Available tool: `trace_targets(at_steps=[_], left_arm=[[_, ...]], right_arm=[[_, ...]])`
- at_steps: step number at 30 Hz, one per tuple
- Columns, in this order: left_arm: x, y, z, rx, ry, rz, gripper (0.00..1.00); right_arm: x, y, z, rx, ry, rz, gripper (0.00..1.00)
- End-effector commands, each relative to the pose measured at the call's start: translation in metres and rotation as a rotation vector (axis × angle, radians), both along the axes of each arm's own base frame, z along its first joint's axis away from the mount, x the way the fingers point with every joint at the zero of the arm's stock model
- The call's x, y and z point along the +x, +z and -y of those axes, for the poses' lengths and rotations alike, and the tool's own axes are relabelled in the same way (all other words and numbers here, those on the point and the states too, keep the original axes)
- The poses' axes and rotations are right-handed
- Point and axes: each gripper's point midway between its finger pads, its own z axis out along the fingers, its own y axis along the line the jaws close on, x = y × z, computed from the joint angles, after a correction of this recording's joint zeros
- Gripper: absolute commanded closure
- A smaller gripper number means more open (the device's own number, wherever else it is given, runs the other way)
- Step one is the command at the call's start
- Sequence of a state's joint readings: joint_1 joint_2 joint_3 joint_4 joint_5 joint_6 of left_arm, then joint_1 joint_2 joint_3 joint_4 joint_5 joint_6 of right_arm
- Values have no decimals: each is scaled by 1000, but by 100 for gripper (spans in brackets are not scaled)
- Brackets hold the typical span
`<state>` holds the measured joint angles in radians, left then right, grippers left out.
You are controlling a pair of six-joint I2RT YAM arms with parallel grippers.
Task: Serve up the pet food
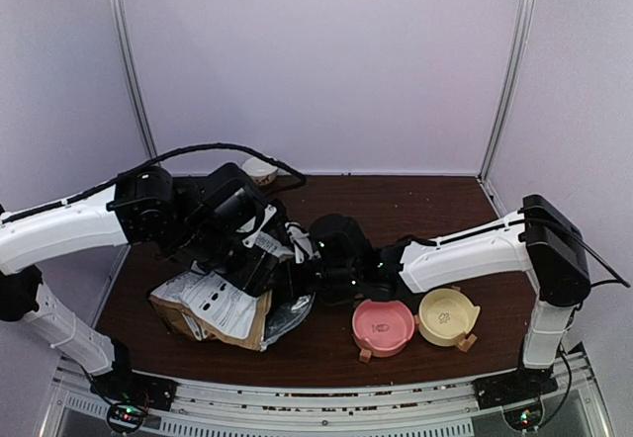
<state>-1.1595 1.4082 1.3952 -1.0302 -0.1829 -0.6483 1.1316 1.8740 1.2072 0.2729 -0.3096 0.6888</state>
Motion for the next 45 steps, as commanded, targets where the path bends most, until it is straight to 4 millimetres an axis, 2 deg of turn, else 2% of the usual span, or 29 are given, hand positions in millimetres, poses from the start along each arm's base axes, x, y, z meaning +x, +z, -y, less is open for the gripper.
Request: trace_targets(at_steps=[1, 3, 6, 8, 9, 12, 14, 17, 26, 30, 34, 40, 45], left_arm=[[4, -12, -12, 70, 33, 7, 40], [1, -16, -13, 73, 36, -7, 39], [-1, -20, -10, 72, 38, -12, 28], [1, -22, -10, 73, 42, -10, 29], [2, -22, -10, 76, 47, -4, 37], [9, -14, -20, 82, 101, 41, 76], [13, -3, -29, 73, 129, 82, 90], [18, 15, -43, 43, 179, 140, 100], [25, 37, -65, 27, 260, 216, 100], [28, 48, -67, -9, 270, 249, 100], [30, 57, -63, -32, 257, 269, 100], [30, 65, -61, -84, 266, 273, 100], [32, 65, -57, -123, 277, 254, 100]], right_arm=[[-2, 67, -5, 169, 6, 66, 100], [-1, 67, -5, 171, 7, 66, 100], [-1, 66, -5, 175, 6, 66, 100], [-2, 67, -6, 185, 10, 62, 100], [-3, 67, -6, 190, 14, 60, 100], [-5, 71, -2, 206, 17, 70, 100], [-8, 72, 4, 215, 19, 87, 100], [-10, 71, 16, 230, 20, 96, 100], [-24, 81, 53, 291, 12, 107, 100], [-35, 82, 66, 243, 53, 247, 100], [-34, 74, 70, 126, 89, 384, 100], [-30, 77, 78, 24, 90, 585, 100], [-36, 93, 88, 87, 84, 715, 100]])
